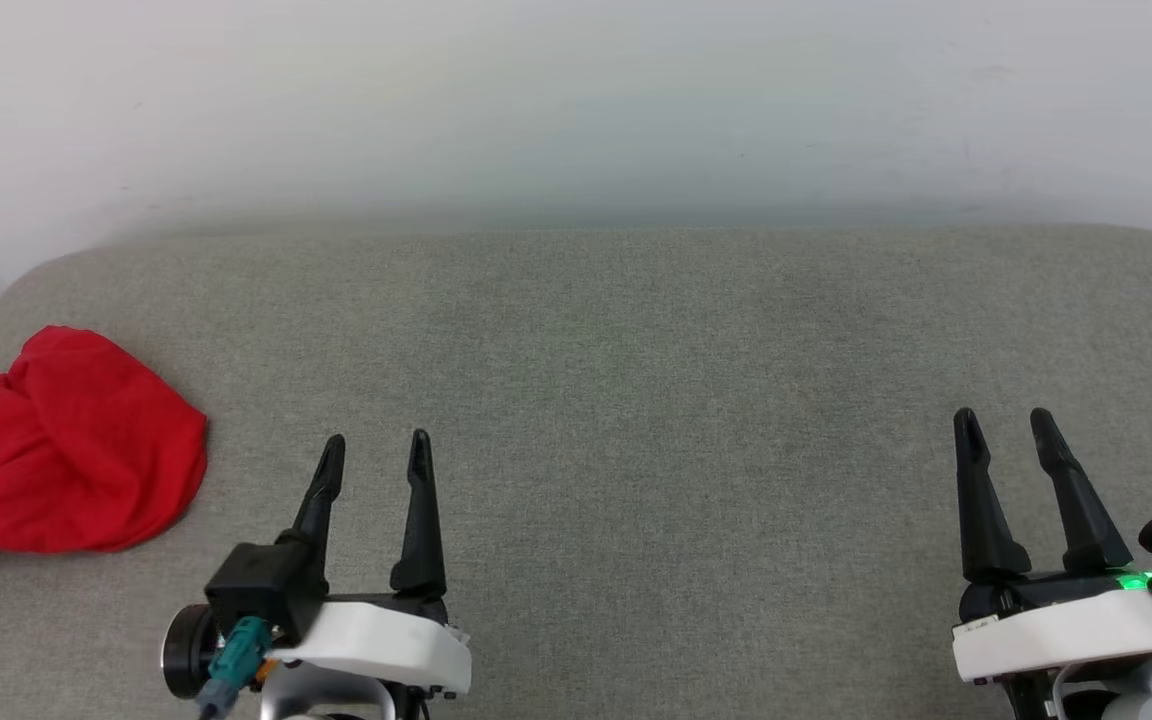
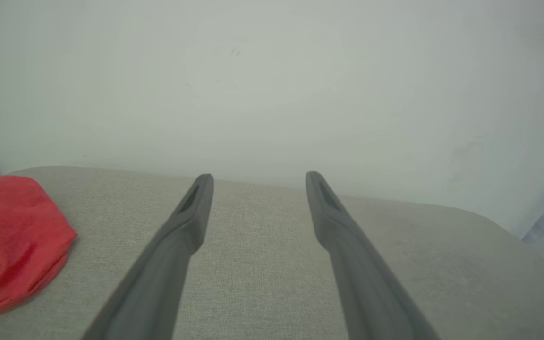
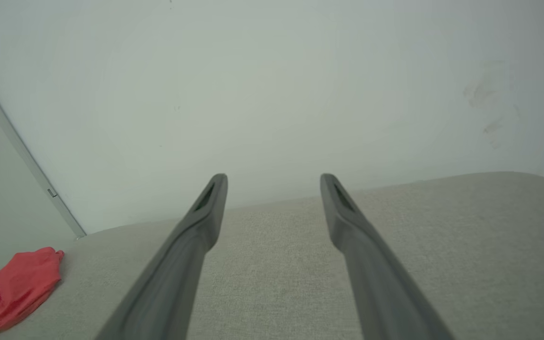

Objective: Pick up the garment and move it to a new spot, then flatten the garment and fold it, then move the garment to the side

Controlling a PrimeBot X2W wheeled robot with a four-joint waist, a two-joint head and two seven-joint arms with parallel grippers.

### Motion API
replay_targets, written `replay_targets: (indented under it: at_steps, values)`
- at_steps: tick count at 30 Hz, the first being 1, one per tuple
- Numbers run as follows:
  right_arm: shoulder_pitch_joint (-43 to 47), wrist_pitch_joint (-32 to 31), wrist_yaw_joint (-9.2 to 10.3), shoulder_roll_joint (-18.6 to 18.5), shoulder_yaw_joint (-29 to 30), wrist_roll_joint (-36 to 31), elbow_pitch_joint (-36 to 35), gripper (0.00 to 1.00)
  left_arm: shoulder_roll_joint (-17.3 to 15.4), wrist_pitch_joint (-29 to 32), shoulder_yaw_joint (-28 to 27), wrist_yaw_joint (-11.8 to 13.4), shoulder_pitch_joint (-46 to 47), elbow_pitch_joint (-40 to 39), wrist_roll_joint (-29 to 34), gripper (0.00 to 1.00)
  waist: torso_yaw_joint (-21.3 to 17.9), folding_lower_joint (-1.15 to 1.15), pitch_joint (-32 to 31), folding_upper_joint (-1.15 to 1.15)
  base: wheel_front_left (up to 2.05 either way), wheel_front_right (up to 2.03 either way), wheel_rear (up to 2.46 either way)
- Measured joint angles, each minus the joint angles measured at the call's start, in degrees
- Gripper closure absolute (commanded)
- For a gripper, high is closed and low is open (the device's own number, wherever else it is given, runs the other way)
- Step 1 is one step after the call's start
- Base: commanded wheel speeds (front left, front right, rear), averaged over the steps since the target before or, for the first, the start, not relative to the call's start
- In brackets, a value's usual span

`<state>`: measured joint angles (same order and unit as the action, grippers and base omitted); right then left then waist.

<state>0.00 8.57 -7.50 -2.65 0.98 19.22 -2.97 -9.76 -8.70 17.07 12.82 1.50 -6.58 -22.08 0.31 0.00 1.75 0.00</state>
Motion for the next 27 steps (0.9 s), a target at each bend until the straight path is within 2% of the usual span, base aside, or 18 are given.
replay_targets:
  at_steps: [7, 12, 16, 21, 27]
  values:
    - [0.14, 1.04, 0.00, 0.00, 0.59, -4.71, -0.42, 0.00, -3.78, -0.96, 7.33, 7.97, 1.54, 0.53, 2.78, 0.00, -0.09, 0.00, 0.00, 0.00, 0.00, 0.00, 0.00]
    - [0.58, 1.76, 0.00, -0.02, 1.45, -8.05, -0.16, 0.00, -5.31, -1.60, 10.62, 10.96, 2.02, 2.20, 3.68, 0.00, -0.14, 0.00, 0.01, 0.00, 0.00, 0.00, 0.00]
    - [0.75, 2.18, 0.00, -0.02, 1.59, -10.59, -0.20, 0.00, -5.91, -2.11, 12.21, 12.39, 2.29, 2.81, 4.70, 0.00, -0.19, 0.00, -0.11, 0.00, 0.00, 0.00, 0.00]
    - [1.06, 2.91, 0.00, -0.03, 1.04, -11.31, -0.70, 0.00, -5.12, -2.70, 11.35, 11.68, 2.12, 2.22, 4.20, 0.00, -0.17, 0.00, -0.10, 0.00, 0.00, 0.00, 0.00]
    - [1.27, 3.58, 0.00, -0.04, 1.01, -10.11, -0.96, 0.00, -2.30, -3.56, 7.37, 6.46, 0.39, 0.97, 4.04, 0.00, -0.18, 0.00, 0.29, 0.00, 0.00, 0.00, 0.00]
